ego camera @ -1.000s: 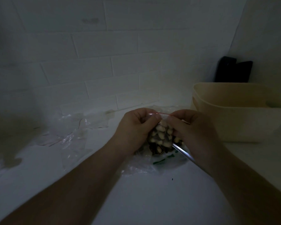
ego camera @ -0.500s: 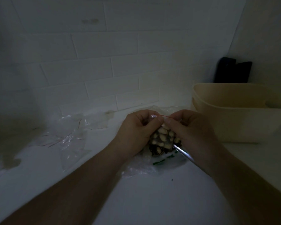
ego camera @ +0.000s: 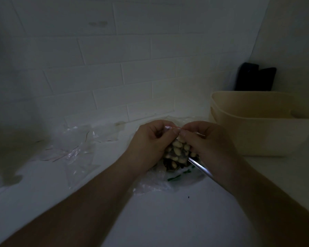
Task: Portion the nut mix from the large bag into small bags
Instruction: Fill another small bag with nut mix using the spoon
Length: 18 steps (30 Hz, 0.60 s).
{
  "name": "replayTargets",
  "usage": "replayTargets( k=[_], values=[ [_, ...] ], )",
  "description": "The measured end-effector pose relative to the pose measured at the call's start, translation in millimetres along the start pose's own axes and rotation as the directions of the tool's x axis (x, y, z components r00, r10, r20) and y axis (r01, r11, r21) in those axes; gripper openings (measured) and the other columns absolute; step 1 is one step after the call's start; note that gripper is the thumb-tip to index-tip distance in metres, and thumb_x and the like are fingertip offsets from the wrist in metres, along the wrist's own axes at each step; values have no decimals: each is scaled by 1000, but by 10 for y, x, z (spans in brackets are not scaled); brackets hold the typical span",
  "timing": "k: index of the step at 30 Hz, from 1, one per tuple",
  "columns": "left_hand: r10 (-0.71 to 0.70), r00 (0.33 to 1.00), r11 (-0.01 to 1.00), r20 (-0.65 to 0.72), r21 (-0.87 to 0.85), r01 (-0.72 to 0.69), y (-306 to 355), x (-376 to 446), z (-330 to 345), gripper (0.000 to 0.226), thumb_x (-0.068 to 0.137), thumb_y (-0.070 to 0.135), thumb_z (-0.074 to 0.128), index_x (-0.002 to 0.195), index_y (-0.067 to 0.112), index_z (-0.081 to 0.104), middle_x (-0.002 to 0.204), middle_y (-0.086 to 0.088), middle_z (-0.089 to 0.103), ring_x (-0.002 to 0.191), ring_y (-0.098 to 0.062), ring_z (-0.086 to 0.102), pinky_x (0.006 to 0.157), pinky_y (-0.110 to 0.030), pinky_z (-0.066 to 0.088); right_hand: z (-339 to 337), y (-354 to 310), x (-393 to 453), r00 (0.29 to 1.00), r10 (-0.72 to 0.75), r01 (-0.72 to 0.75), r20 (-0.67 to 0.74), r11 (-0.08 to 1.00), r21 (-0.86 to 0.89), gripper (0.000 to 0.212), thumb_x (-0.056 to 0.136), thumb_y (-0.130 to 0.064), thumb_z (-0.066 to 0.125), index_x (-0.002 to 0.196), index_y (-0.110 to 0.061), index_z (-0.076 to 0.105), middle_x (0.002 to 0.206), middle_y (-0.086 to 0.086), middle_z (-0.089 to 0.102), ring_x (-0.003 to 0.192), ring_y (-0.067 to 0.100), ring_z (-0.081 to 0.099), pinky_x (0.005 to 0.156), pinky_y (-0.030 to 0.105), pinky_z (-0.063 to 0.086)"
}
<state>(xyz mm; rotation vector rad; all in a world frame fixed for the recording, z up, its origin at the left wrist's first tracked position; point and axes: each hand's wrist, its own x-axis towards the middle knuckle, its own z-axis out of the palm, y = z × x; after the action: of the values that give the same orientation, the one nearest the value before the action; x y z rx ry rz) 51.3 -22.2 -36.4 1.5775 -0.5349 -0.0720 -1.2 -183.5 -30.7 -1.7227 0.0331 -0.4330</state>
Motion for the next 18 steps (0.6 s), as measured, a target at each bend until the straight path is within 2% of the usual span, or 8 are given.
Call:
replayTargets(
  k=[3, 6, 10, 14, 18],
  values=[
    [12, 1000, 1000, 18, 12, -12, 4, -11, 0, 11, 101, 10, 66, 97, 6, 75, 91, -11, 79, 80, -13, 73, 73, -23, 58, 11, -25, -11, 1000, -28, 27, -2, 995, -93, 20, 90, -16, 74, 74, -28, 76, 74, -5, 76, 69, 8, 72, 64, 24, 54],
    [15, 1000, 1000, 20, 19, -15, 10, -13, 6, 9, 99, 11, 67, 96, 8, 76, 89, -5, 79, 79, -10, 73, 72, -19, 56, 6, -26, -8, 999, -39, 37, -12, 985, -166, 21, 91, -17, 70, 73, -28, 72, 71, -8, 73, 68, 6, 68, 65, 25, 54],
    [8, 1000, 1000, -22, 19, -8, 13, 6, 19, 8, 96, 13, 72, 94, 15, 79, 89, -3, 81, 84, -14, 77, 76, -22, 59, -10, -28, -8, 999, -33, 30, -25, 993, -113, 17, 91, -19, 69, 75, -25, 72, 71, -5, 73, 68, 11, 68, 66, 29, 52],
    [2, 997, 1000, -78, -2, -2, -20, 38, -17, 11, 98, 15, 71, 94, 13, 81, 89, -5, 81, 87, -22, 77, 81, -36, 63, -12, -25, 5, 995, -2, -2, -95, 999, -50, 13, 90, -18, 72, 79, -22, 76, 76, -1, 76, 72, 13, 73, 68, 30, 57],
    [28, 995, 997, -99, 68, -21, -13, 37, -36, 19, 98, 15, 71, 82, 23, 78, 78, 3, 78, 73, -9, 71, 71, -26, 56, 7, -25, 2, 996, 42, -44, -77, 999, -23, 12, 89, -15, 74, 81, -24, 78, 78, 1, 77, 76, 19, 75, 75, 41, 63]
  ],
)
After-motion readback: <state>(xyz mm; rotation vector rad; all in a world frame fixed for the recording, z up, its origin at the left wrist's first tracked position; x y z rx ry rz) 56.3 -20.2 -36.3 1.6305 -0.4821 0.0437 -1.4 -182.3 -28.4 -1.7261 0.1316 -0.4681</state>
